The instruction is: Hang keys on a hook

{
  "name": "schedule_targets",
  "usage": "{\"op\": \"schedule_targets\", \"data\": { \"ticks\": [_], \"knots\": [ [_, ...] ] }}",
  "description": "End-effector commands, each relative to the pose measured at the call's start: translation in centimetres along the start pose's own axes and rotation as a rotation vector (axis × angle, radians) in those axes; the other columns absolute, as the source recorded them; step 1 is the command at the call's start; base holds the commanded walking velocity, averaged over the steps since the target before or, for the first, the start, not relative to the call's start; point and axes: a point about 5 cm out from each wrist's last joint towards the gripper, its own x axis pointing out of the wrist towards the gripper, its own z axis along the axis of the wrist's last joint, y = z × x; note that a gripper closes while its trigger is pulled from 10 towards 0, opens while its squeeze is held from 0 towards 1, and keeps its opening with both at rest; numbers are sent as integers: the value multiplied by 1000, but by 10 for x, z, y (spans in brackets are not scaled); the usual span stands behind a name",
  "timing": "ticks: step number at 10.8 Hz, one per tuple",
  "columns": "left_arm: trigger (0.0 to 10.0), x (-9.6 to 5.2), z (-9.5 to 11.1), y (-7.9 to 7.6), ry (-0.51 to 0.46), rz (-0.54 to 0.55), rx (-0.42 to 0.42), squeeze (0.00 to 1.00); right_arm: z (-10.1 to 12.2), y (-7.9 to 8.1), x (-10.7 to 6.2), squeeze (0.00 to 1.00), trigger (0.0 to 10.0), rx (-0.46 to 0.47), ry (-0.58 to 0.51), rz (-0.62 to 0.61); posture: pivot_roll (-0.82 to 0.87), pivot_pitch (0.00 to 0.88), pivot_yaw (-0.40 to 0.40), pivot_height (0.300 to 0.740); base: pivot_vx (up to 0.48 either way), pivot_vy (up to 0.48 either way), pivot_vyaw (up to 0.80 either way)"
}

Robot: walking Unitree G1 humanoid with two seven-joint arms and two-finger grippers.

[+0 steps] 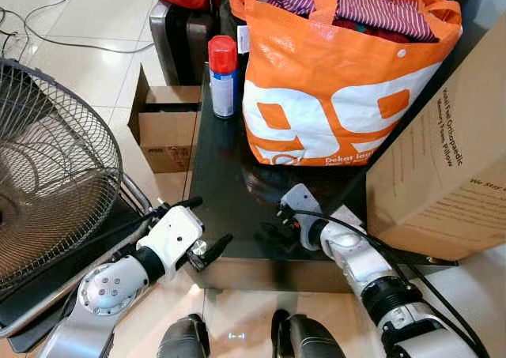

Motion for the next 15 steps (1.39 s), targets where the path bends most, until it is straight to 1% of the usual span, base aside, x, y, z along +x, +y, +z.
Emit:
{"op": "schedule_targets", "data": {
  "ticks": [1, 2, 3, 4, 5, 6, 8, 10, 12, 13, 15],
  "knots": [
    [10000, 0, -1, -3, 12, -6, -4, 0, -5, 3, 1, 1000, 10000, 4, 29, 3, 83, 196, -63, 740, 0, 0, 0],
    [10000, -1, -2, -3, 13, -6, -3, 0, -5, 6, 4, 1000, 10000, -5, 43, -1, 84, 197, -62, 740, 0, 0, 0],
    [10000, -1, -1, -3, 13, -7, -2, 0, -7, 6, 7, 1000, 10000, -32, 85, -38, 87, 199, -63, 740, 0, 0, 0],
    [10000, -2, -2, -3, 14, -7, -2, 0, -9, 6, 9, 1000, 10000, -40, 104, -54, 88, 199, -64, 740, 0, 0, 0],
    [10000, -3, -2, -3, 16, -8, -1, 0, -10, 5, 10, 537, 10000, -49, 120, -75, 90, 198, -64, 740, 0, 0, 0],
    [10000, -3, -2, -3, 17, -8, -1, 0, -11, 3, 10, 0, 10000, -44, 126, -93, 92, 198, -64, 740, 0, 0, 0],
    [10000, -4, -2, -3, 18, -11, 0, 0, -15, 2, 10, 0, 10000, -72, 160, -105, 93, 196, -62, 740, 0, 0, 0],
    [10000, -4, -3, -3, 18, -13, 1, 0, -18, 5, 10, 0, 10000, -92, 170, -80, 93, 194, -59, 740, 0, 0, 0],
    [10000, -3, -3, -2, 17, -15, 2, 0, -18, 10, 11, 0, 10000, -141, 171, -6, 92, 197, -56, 740, 0, 0, 0],
    [10000, -2, -3, -2, 17, -18, 2, 0, -21, 15, 11, 0, 10000, -201, 198, 57, 92, 200, -55, 740, 0, 0, 0],
    [10000, -2, -3, -2, 21, -24, 1, 0, -27, 18, 10, 0, 10000, -283, 259, 128, 92, 204, -55, 740, 0, 0, 0]
  ]
}}
